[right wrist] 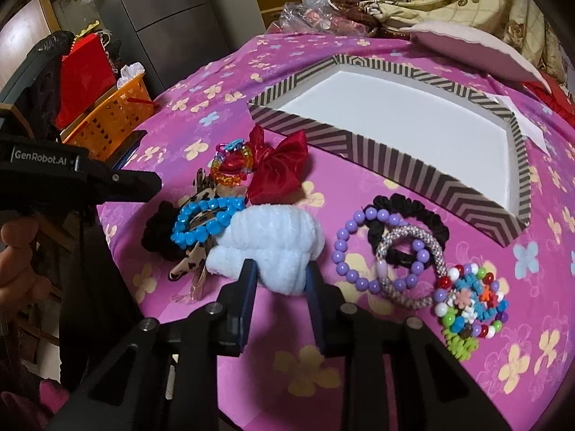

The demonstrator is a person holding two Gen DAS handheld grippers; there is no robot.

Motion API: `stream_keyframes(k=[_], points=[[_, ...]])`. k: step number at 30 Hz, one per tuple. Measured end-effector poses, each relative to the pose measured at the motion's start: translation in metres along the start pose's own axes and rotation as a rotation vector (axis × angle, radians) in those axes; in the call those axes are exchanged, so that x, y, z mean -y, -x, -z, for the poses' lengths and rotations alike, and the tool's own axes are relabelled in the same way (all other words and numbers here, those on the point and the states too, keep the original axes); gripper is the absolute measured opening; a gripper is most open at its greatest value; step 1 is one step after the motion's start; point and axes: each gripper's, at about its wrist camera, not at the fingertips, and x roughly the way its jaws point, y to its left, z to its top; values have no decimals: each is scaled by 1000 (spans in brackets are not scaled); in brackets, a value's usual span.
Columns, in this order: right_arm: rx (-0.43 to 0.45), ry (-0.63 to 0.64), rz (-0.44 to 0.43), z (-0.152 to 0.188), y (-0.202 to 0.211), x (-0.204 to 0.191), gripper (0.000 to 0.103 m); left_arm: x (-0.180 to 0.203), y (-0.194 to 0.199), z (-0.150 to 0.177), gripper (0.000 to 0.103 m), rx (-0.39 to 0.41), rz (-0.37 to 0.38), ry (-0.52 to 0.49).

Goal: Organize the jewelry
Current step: 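Grasp the blue bead bracelet with the left tool while the right tool grasps the white scrunchie, then carry both items into the striped box and open both tools to release them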

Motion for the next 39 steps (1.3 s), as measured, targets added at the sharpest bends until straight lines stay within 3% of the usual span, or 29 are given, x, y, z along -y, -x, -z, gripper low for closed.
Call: stream_keyframes(k=[5,8,16,22,26,32,36,39], points=[[6,-41,-21,1,1,6,30,13,-2,6,39,-14,20,-29],[4,-50,-21,0,-1,8,43,22,-3,8,43,-25,41,-50],[-26,-60,-40,5,-9,11,44,48,-12,14,45,-91,71,-171],[-30,-65,-46,8,-3,15,46,59,-19,14,48,-139,59,-358],[-23,-56,-32,10,7,20,52,60,-24,18,49,-149,14,-473],[-36,-75,1,13,14,35,53,68,-31,27,49,-160,-27,-622],[-34,-105,2,13,16,42,53,70,-39,28,47,-148,-63,-647],[-31,-100,-18,11,16,38,53,64,-40,23,33,-148,-33,-603]])
